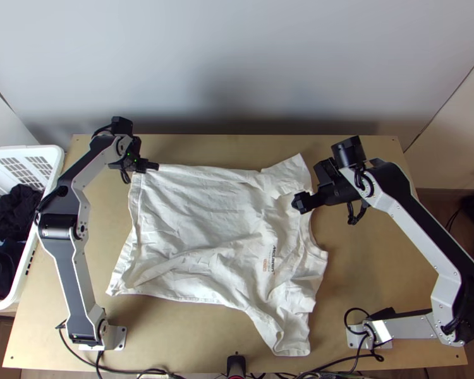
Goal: Fold the t-shirt
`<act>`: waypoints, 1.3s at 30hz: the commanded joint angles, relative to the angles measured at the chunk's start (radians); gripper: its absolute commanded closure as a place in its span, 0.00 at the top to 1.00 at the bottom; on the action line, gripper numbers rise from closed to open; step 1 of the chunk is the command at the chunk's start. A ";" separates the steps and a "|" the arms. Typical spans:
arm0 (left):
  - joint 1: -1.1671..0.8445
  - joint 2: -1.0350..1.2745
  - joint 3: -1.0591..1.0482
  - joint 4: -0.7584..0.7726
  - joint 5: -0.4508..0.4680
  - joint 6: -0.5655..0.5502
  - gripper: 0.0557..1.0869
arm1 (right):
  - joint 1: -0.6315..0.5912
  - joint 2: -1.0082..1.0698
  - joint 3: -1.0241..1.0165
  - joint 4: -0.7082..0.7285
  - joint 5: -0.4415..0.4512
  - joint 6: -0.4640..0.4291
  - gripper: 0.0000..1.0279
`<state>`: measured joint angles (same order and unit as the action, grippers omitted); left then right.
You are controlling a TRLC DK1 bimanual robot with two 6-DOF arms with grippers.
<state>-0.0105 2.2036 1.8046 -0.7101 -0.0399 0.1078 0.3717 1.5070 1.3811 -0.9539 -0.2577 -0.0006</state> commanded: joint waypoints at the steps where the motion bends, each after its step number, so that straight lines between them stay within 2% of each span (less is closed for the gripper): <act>1: -0.002 -0.028 -0.019 0.012 0.018 0.001 0.03 | -0.001 0.030 -0.004 0.029 0.002 -0.007 0.96; 7: -0.005 -0.041 -0.027 0.012 0.018 0.006 0.03 | 0.024 0.105 -0.027 0.103 0.003 -0.035 0.96; 17: -0.008 -0.094 -0.068 0.012 0.018 0.013 0.03 | 0.084 0.243 -0.014 0.279 0.077 -0.072 0.96; 21: -0.006 -0.105 -0.071 0.009 0.018 0.018 0.03 | 0.087 0.268 -0.024 0.299 0.135 -0.111 0.96; 39: -0.011 -0.110 -0.071 0.003 0.018 0.016 0.03 | 0.085 0.397 0.032 0.391 0.187 -0.145 0.96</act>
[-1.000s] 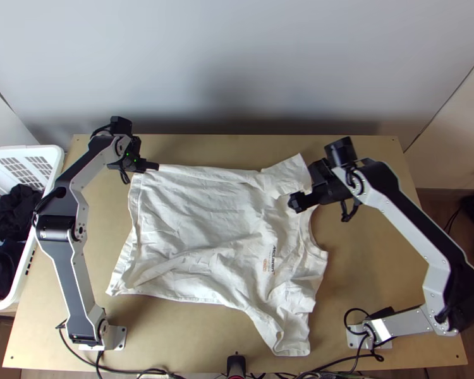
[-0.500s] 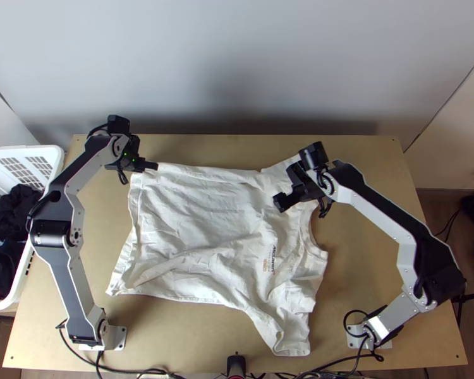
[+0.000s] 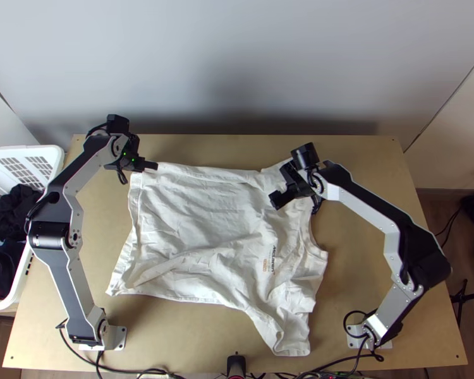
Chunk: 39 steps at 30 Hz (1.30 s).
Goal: Fold the t-shirt
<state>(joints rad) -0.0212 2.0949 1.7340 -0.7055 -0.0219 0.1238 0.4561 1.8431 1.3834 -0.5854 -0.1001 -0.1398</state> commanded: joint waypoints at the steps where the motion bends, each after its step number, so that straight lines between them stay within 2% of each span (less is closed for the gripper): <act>1: 0.000 -0.003 -0.001 -0.002 0.000 0.000 0.03 | 0.001 0.070 0.034 0.027 0.033 -0.007 0.96; 6: 0.003 -0.003 -0.001 -0.002 0.000 0.000 0.03 | 0.001 0.108 0.062 0.038 0.053 -0.007 0.95; 8: 0.003 -0.003 -0.001 -0.002 0.000 0.000 0.03 | 0.001 0.123 0.075 0.038 0.080 -0.009 0.90; 12: 0.006 -0.003 -0.001 -0.002 0.000 0.000 0.03 | 0.001 0.139 0.094 0.039 0.099 -0.014 0.58; 16: 0.009 -0.006 -0.001 -0.003 0.000 0.000 0.03 | -0.002 0.142 0.097 0.053 0.126 -0.023 0.08; 17: 0.009 -0.006 -0.001 -0.003 0.000 0.000 0.03 | -0.004 0.140 0.095 0.059 0.131 -0.021 0.03; 39: 0.003 -0.156 -0.057 0.035 0.004 0.007 0.03 | -0.007 -0.077 0.177 0.016 0.137 0.008 0.03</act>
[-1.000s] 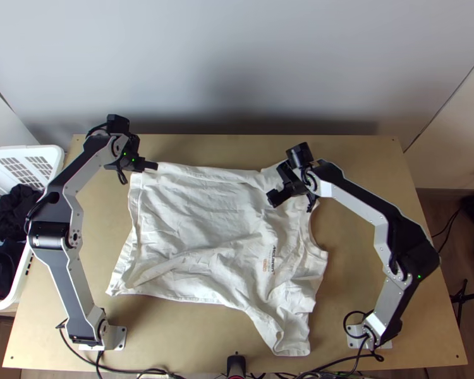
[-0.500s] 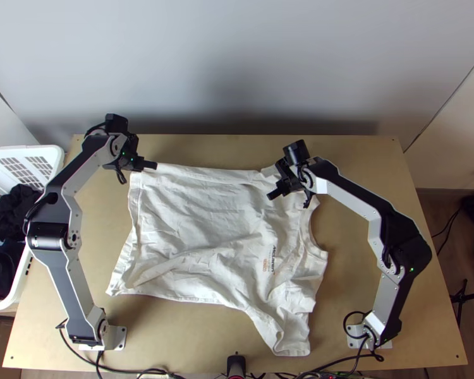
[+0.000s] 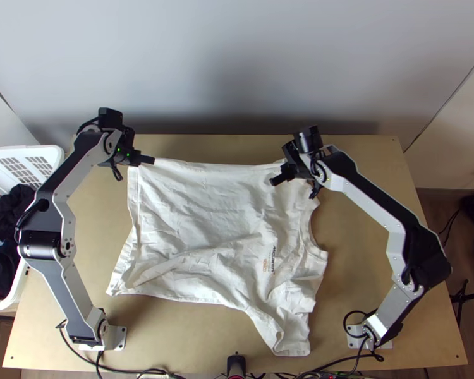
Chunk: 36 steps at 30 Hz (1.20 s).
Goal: Fold the t-shirt
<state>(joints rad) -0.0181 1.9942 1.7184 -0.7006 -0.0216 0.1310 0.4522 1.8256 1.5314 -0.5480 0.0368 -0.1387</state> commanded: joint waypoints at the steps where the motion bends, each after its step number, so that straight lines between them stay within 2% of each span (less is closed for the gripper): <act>1: -0.002 -0.067 -0.056 0.039 0.003 -0.001 0.03 | -0.006 -0.066 0.030 -0.029 0.000 0.008 0.03; 7: -0.002 -0.175 -0.164 0.102 0.040 0.016 0.03 | -0.007 -0.117 0.009 -0.075 0.000 0.016 0.03; 12: -0.022 -0.328 -0.355 0.207 0.134 0.076 0.03 | -0.007 -0.152 -0.022 -0.125 -0.006 0.016 0.03; 17: -0.045 -0.446 -0.493 0.259 0.158 0.093 0.03 | -0.007 -0.180 -0.045 -0.198 -0.057 0.021 0.03; 36: 0.020 -0.709 -0.717 0.296 0.157 0.119 0.03 | -0.001 -0.249 -0.111 -0.342 -0.147 0.037 0.03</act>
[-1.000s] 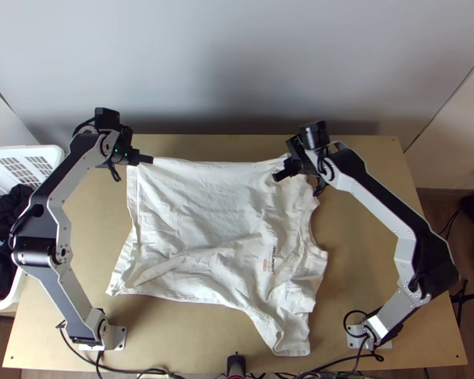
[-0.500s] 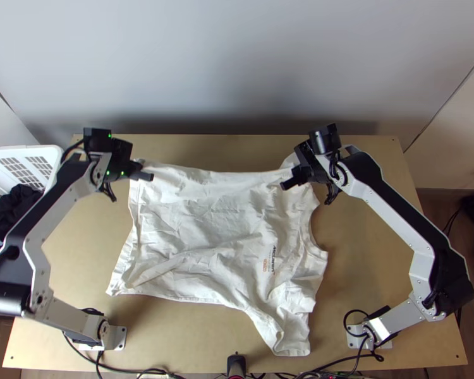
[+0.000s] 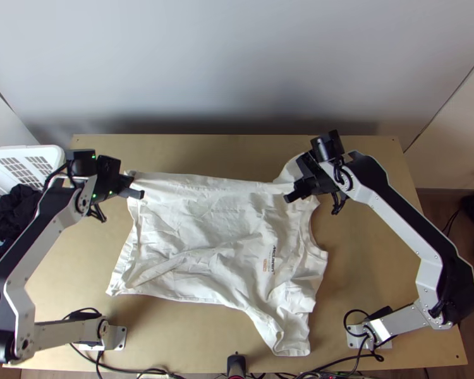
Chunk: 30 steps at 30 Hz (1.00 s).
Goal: Fold the t-shirt
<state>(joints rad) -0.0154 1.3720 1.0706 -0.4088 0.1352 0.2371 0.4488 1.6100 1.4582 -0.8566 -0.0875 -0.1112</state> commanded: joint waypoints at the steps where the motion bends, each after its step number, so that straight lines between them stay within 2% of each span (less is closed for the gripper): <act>1: 0.015 -0.097 -0.081 0.005 0.000 0.019 0.03 | 0.004 -0.041 -0.047 -0.035 -0.023 0.011 0.03; 18: 0.012 -0.136 -0.162 0.061 -0.013 0.033 0.03 | 0.070 -0.091 -0.099 -0.162 -0.052 0.038 0.03; 30: -0.001 -0.203 -0.225 0.056 -0.014 0.031 0.03 | 0.137 -0.088 -0.265 -0.144 -0.070 0.064 0.03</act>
<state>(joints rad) -0.0074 1.2057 0.8852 -0.3492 0.1223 0.2699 0.5560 1.5188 1.2755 -1.0119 -0.1493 -0.0563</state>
